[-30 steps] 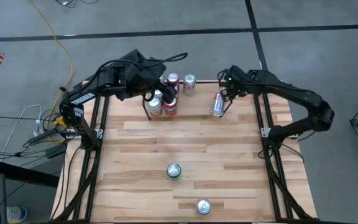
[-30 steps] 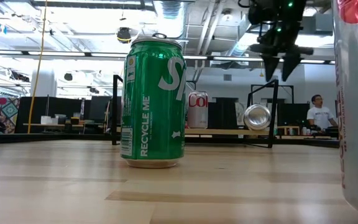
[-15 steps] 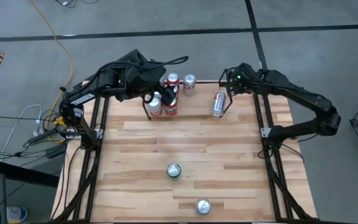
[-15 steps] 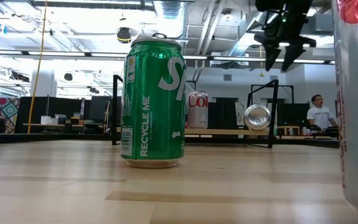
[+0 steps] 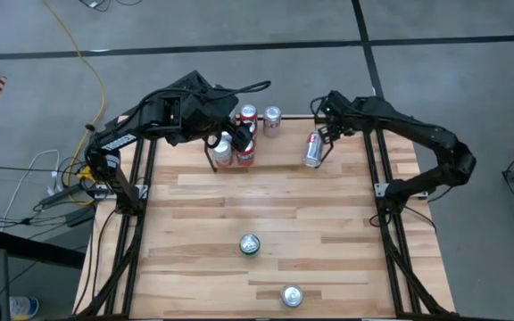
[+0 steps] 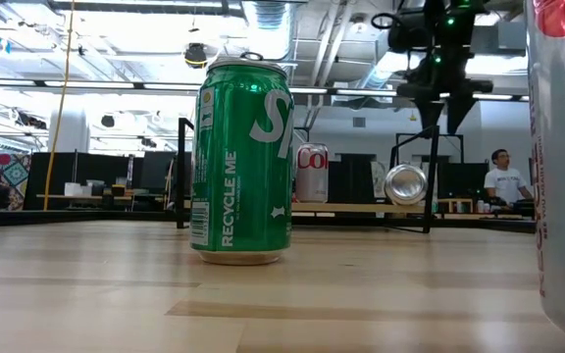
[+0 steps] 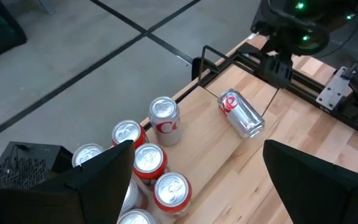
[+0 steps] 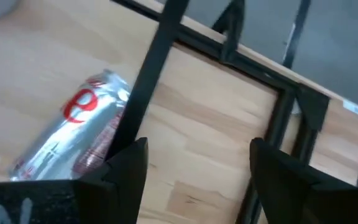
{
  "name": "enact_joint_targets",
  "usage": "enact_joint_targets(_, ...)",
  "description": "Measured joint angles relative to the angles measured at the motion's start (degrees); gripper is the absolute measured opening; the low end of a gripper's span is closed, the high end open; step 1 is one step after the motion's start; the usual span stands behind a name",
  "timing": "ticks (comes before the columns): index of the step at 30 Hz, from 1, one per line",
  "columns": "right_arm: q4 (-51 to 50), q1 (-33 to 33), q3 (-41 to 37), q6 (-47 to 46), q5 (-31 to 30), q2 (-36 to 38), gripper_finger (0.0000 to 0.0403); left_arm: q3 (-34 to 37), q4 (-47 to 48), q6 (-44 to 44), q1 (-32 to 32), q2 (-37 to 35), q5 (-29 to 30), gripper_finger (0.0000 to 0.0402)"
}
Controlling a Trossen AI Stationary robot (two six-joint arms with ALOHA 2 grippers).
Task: Place canned beverage on shelf
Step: Put the left silver soda can on the shelf aligned with the other silver soda can
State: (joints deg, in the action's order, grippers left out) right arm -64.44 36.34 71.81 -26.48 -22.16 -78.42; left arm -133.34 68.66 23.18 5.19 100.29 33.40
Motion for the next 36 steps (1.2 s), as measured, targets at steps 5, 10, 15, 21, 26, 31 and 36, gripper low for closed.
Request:
enact_joint_targets(5,2.4,-1.4,0.0,1.7,2.0,-0.3,0.0260,0.0,0.0,0.0,0.0,0.0,0.0,0.0341)
enact_joint_targets(10,2.7,-1.6,0.0,2.5,2.3,0.2,0.0260,0.0,0.1,0.1,0.0,0.0,-0.5,0.0341)
enact_joint_targets(15,-0.5,-0.5,0.0,0.7,1.1,0.4,0.0260,0.0,0.1,0.2,0.0,0.0,-1.6,0.0341)
enact_joint_targets(21,-1.6,1.0,0.0,0.3,0.9,2.7,0.0260,0.0,0.2,0.0,0.0,0.0,-1.6,0.0341)
enact_joint_targets(26,-6.0,5.5,-0.2,-2.4,-1.7,2.2,0.0260,0.0,0.9,0.1,0.0,0.0,-1.6,0.0341)
enact_joint_targets(31,1.4,11.1,-4.6,-1.6,5.2,2.6,0.0260,0.0,1.3,0.1,0.0,0.0,-1.6,0.0341)
enact_joint_targets(36,10.0,16.1,-12.7,-0.5,13.2,4.1,0.0260,0.0,1.4,0.5,-0.3,0.0,-1.6,0.0341)
